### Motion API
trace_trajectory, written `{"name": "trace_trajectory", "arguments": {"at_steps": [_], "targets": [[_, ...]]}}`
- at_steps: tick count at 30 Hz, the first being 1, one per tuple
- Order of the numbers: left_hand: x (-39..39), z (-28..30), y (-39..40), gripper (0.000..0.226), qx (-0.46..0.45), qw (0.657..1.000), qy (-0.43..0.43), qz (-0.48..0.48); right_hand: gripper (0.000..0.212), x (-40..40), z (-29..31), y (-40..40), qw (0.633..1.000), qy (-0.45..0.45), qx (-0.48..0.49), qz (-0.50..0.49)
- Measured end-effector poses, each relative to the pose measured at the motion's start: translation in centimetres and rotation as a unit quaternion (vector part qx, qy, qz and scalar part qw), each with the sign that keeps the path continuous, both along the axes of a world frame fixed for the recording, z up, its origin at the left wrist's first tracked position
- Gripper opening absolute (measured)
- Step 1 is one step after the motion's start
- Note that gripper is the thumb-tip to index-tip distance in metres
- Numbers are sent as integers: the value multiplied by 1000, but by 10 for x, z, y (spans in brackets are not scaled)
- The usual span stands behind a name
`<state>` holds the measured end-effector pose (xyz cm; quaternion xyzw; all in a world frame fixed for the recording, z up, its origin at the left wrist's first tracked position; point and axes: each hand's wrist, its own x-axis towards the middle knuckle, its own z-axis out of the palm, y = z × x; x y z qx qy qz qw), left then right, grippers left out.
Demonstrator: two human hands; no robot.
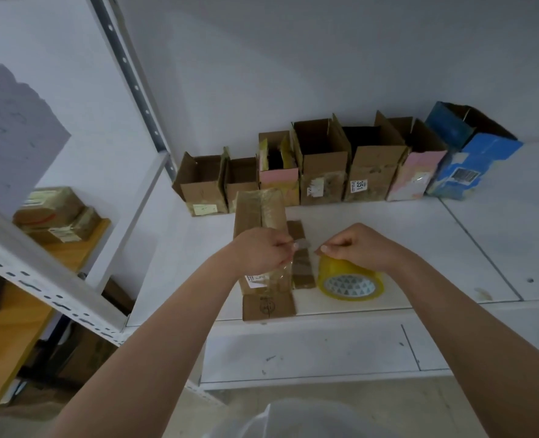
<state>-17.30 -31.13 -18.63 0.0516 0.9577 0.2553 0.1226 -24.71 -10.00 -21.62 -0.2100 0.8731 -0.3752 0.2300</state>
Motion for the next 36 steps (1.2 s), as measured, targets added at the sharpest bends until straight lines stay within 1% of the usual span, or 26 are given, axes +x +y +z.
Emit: {"name": "trace_trajectory", "arguments": {"at_steps": [3, 6, 9, 10, 12, 14, 16, 17, 19, 21, 22, 23, 24, 26, 27, 28, 29, 30, 31, 33, 35, 36], "targets": [[-5, 10, 11, 39, -113, 993, 0, -34, 18, 3, 2, -2, 996, 77, 44, -11], [-10, 14, 23, 39, -207, 978, -2, -39, 18, 11, 6, -5, 988, 137, 68, -27], [-12, 12, 34, 23, -278, 960, 5, -20, 20, 17, 6, -7, 981, 169, 80, -44], [-13, 11, 35, 21, -282, 959, 6, -14, 19, 18, 5, -5, 982, 166, 73, -55], [-12, 13, 32, 25, -251, 968, -7, 3, 20, 18, 0, 2, 985, 146, 56, -77], [-10, 11, 21, 36, -182, 983, -20, 22, 28, 18, -5, 11, 987, 124, 49, -90], [-5, 5, 16, 41, -98, 991, -4, 90, 29, 19, -10, 18, 987, 113, 48, -107], [-3, -1, 19, 38, -102, 987, 19, 120, 27, 20, -11, 21, 985, 111, 44, -121], [-3, -10, 28, 31, -174, 971, 61, 155, 21, 21, -11, 26, 983, 105, 15, -152], [-5, -9, 31, 33, -212, 960, 62, 170, 19, 21, -7, 30, 981, 101, -27, -161], [-6, -7, 30, 34, -206, 961, 58, 175, 19, 23, -5, 32, 981, 100, -47, -160], [-6, -4, 29, 36, -184, 964, 60, 181, 18, 24, -2, 33, 980, 100, -67, -158], [-6, -2, 29, 40, -137, 969, 74, 192, 17, 25, 1, 34, 979, 100, -86, -157], [-2, 3, 41, 56, 36, 972, 108, 206, 16, 27, 6, 33, 976, 103, -114, -154], [0, 5, 50, 63, 104, 969, 106, 198, 17, 28, 8, 32, 975, 109, -123, -150], [1, 6, 60, 64, 137, 969, 96, 182, 17, 29, 10, 31, 974, 117, -130, -147], [2, 4, 68, 53, 150, 970, 87, 170, 17, 29, 11, 30, 972, 126, -136, -147], [1, 2, 74, 38, 163, 967, 88, 172, 18, 29, 11, 29, 969, 139, -136, -152], [0, -1, 78, 27, 188, 959, 93, 190, 21, 29, 11, 28, 966, 161, -123, -163], [1, -6, 87, 25, 279, 927, 84, 237, 30, 30, 7, 25, 951, 226, -77, -197], [8, -8, 99, 26, 361, 889, 48, 277, 28, 32, 1, 20, 928, 295, -59, -222], [11, -7, 102, 25, 383, 878, 30, 286, 24, 33, -1, 16, 917, 319, -63, -229]]}}
